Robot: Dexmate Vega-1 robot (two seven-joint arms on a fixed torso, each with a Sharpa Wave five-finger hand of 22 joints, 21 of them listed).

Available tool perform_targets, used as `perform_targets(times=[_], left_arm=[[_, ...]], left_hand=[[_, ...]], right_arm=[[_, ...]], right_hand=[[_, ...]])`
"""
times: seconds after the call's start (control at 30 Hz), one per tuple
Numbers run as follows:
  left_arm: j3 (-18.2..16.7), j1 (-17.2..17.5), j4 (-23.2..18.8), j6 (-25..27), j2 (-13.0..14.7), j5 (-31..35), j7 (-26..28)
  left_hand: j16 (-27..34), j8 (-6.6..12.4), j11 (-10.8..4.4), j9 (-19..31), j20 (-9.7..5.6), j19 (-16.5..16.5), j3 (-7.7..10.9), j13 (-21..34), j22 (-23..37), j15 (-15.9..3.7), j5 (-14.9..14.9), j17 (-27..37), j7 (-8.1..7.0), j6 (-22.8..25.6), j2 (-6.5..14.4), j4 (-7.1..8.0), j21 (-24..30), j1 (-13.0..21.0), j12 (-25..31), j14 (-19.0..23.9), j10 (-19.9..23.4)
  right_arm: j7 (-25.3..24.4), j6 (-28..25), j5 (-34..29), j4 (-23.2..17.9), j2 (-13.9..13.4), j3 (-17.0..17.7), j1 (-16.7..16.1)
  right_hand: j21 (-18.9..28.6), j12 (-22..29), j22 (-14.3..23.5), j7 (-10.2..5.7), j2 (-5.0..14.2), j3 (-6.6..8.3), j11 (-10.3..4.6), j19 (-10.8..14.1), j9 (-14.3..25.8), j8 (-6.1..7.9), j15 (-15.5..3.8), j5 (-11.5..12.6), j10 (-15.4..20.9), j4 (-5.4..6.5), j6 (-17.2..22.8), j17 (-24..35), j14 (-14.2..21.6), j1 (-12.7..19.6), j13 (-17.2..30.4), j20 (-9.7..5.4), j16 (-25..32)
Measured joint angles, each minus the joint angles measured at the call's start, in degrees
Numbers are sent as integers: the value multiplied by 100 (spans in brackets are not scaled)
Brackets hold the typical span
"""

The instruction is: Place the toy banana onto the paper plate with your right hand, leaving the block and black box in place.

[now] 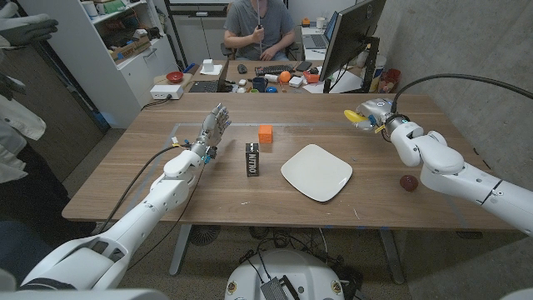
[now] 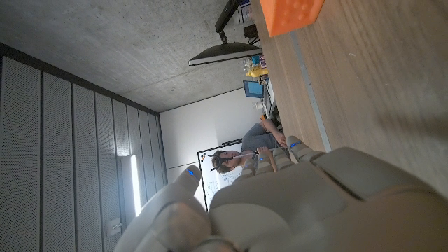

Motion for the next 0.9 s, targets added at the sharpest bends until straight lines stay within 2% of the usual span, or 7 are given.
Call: perform_targets(times=[0.9], left_arm=[[-17, 212, -305, 19, 141, -50, -69]], left_hand=[[0, 0, 0, 0, 0, -1, 0, 0, -1, 0, 24, 0, 0, 0, 0, 0, -64, 0, 0, 0, 0]], right_arm=[[-27, 171, -195, -980, -320, 453, -875]], right_hand=[[0, 0, -183, 29, -1, -23, 30, -52, 4, -28, -18, -2, 30, 22, 33, -43, 18, 1, -1, -11, -39]])
